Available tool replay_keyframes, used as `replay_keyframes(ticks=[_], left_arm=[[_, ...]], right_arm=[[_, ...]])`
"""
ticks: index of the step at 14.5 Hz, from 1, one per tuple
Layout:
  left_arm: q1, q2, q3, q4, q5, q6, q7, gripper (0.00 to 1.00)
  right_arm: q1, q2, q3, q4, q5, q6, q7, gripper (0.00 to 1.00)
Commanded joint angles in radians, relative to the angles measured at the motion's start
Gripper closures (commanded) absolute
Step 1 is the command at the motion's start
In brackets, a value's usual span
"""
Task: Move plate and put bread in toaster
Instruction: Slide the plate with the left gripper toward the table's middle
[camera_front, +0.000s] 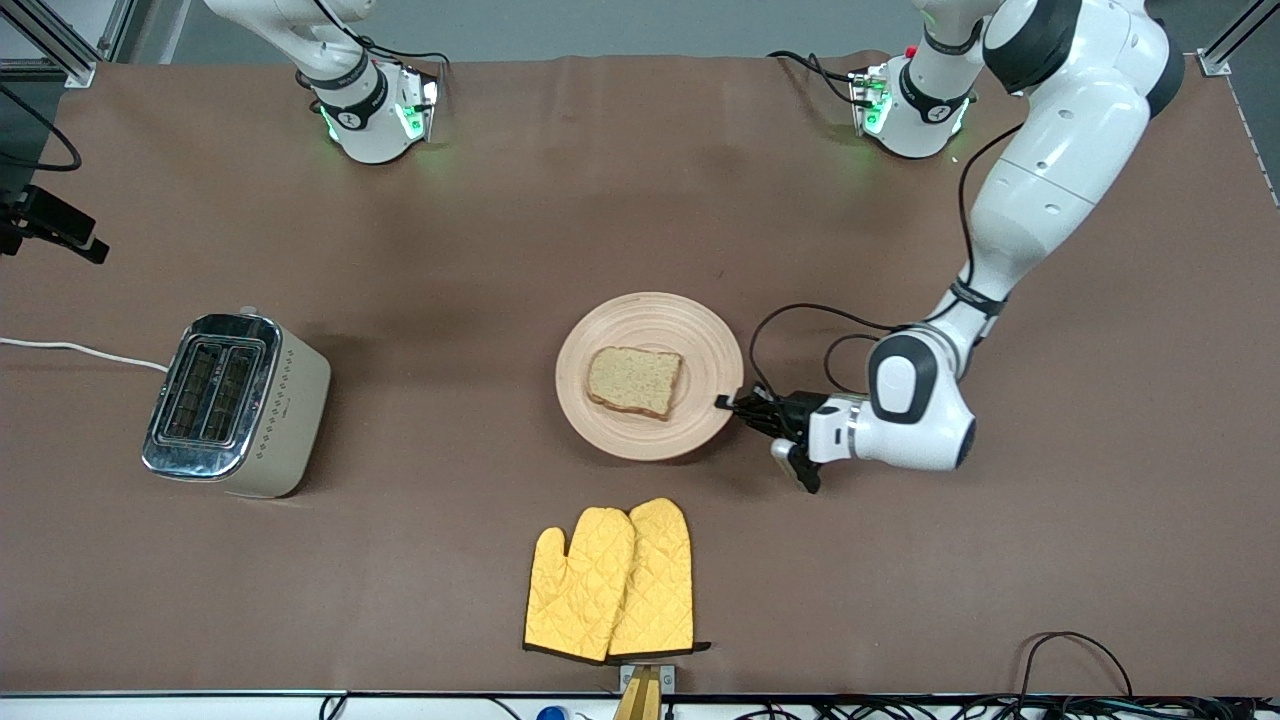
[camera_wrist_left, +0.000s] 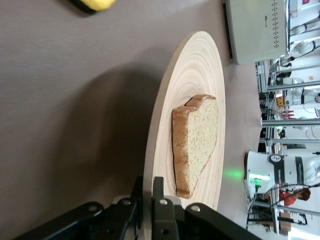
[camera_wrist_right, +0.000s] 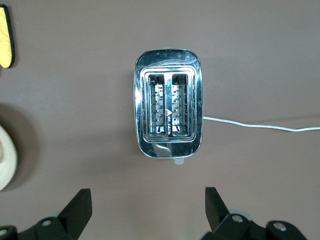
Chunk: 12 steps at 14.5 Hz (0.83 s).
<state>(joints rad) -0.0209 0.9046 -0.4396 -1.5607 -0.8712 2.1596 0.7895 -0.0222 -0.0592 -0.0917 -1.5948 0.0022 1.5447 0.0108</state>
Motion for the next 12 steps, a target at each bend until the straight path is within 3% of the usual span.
replay_keyframes(ticks=[1, 4, 12], left_arm=[[-0.036, 0.003, -0.013, -0.035, -0.127, 0.072, 0.074, 1.0], [-0.077, 0.004, -0.013, -0.067, -0.245, 0.095, 0.099, 1.0], [0.038, -0.023, -0.011, -0.199, -0.246, 0.085, 0.106, 0.99]], right_arm=[[-0.002, -0.008, 0.001, -0.005, 0.004, -0.005, 0.005, 0.0], [0.002, -0.007, 0.003, -0.005, 0.005, -0.005, 0.003, 0.0], [0.129, 0.044, 0.007, -0.013, 0.005, -0.011, 0.005, 0.0]])
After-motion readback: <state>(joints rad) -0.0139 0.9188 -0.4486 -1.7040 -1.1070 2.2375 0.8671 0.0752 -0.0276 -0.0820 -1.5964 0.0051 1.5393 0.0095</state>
